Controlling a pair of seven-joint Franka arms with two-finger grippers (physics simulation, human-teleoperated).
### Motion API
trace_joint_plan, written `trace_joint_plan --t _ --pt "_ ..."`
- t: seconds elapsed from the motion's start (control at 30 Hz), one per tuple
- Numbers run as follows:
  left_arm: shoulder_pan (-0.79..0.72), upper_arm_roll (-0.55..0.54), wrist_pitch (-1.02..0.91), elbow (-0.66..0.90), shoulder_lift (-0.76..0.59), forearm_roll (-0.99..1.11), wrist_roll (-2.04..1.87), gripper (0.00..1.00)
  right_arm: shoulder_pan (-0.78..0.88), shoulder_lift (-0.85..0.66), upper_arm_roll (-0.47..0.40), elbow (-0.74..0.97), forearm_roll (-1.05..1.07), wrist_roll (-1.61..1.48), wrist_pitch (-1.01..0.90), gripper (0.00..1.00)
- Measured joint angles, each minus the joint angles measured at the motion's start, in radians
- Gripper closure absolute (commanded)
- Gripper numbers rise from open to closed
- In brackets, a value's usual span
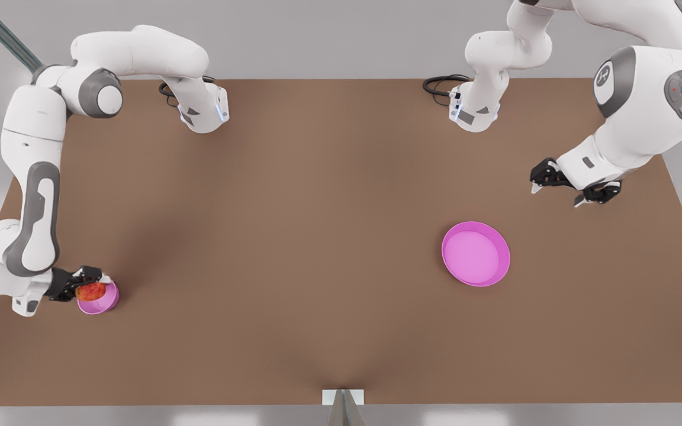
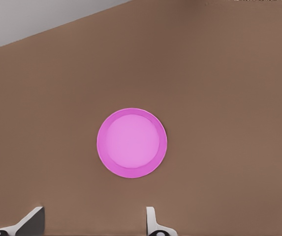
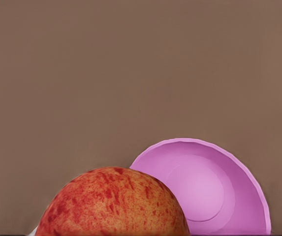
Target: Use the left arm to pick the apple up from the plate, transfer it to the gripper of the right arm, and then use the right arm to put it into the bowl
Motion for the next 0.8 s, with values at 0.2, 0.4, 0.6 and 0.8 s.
trace_joint_plan --t 0.2,0.4,0.6,0.8 --pt "-0.001 0.000 -0.017 0.000 0.015 -0.001 -0.083 0.00 0.000 -0.001 -0.004 0.005 -0.045 -0.077 0.010 0.00" --pt "-0.001 -0.001 -0.023 0.000 0.016 -0.002 -0.144 0.00 0.003 -0.011 0.001 0.005 -0.055 -0.130 0.013 0.00" --pt "-0.006 -0.001 -0.024 0.004 0.024 0.004 -0.187 0.00 0.307 -0.337 0.010 0.005 -0.185 -0.008 -0.076 0.00" --pt "-0.009 -0.009 -0.005 0.068 0.130 0.008 -0.216 0.00 0.471 -0.674 -0.006 -0.167 -0.276 0.260 -0.232 0.00"
